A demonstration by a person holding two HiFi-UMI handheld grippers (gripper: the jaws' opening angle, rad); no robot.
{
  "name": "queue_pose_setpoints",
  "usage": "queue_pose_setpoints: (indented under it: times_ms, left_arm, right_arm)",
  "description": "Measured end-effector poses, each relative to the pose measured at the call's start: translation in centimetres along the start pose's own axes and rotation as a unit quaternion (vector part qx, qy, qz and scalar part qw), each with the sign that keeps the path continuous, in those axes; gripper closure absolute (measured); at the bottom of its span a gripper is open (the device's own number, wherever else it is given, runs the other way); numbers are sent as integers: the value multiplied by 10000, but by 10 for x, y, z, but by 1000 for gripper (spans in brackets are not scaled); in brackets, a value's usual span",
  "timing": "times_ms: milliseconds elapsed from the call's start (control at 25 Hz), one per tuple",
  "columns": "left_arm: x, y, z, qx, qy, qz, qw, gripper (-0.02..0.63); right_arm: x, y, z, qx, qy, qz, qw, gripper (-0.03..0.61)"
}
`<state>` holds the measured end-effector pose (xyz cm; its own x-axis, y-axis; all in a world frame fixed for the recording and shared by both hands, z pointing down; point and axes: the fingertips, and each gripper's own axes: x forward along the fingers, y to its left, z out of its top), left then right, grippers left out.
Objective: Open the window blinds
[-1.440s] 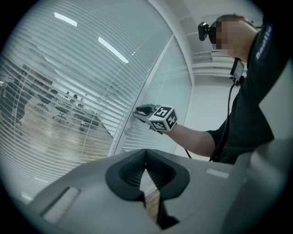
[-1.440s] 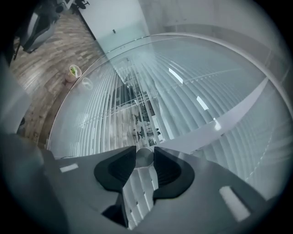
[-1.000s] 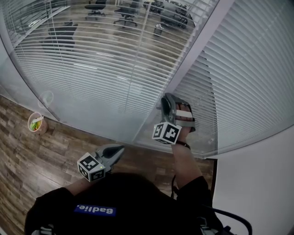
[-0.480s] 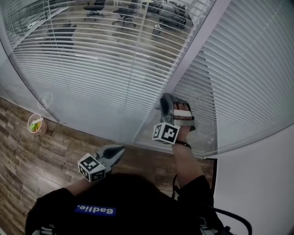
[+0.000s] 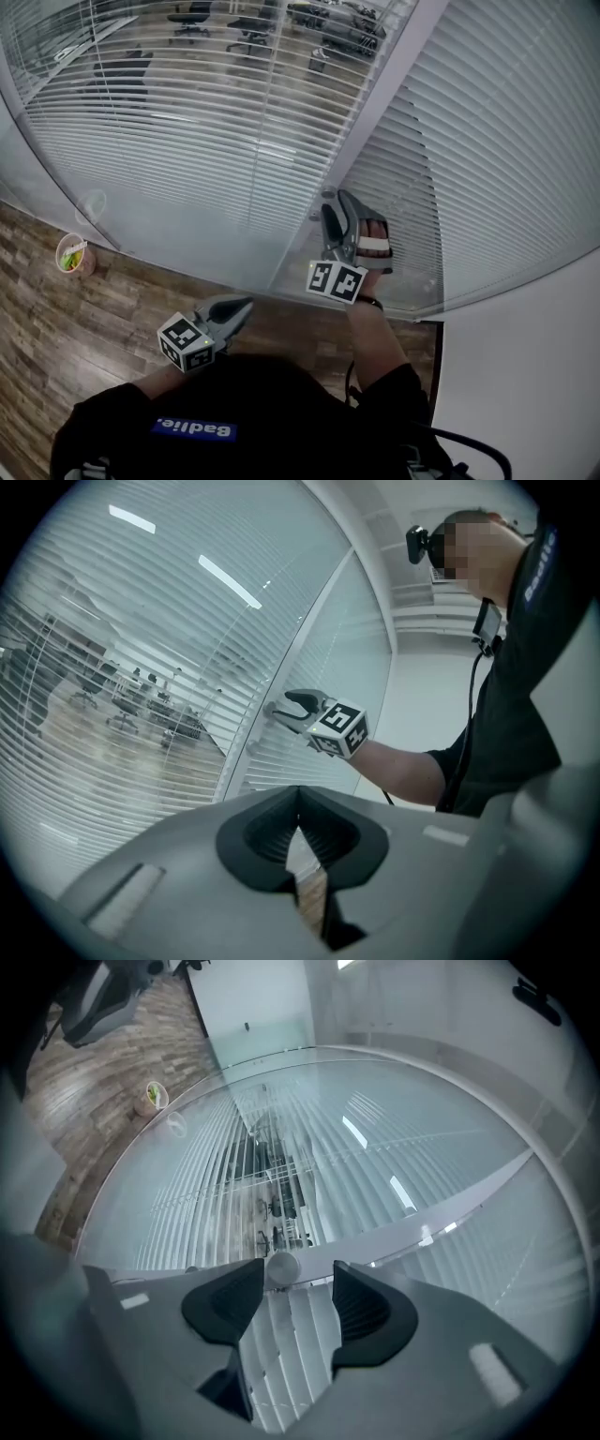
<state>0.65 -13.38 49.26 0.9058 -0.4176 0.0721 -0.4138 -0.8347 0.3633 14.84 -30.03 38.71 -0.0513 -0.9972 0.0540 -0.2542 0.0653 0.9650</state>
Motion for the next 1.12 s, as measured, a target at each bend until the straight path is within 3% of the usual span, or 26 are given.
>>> queue_pose_setpoints:
  times_ms: [320,800,960,1120]
  left_arm:
    - [20,-28,-5,68,254,76,9996,614]
    - [26,-62,-32,52,390,920,9950,614]
    - [20,-72,-32,88,339,902,9953,614]
    - [15,-80,-26,223,307,627,9973,614]
  right_arm:
    - [-16,0,-13,238,-201,63,9995,351]
    - [-32,24,-32,747,-788,301,9936,353]
    - [-47,24,-24,757,-841,311,9931,353]
    - [-65,21,-16,825,-691,229,9939,353]
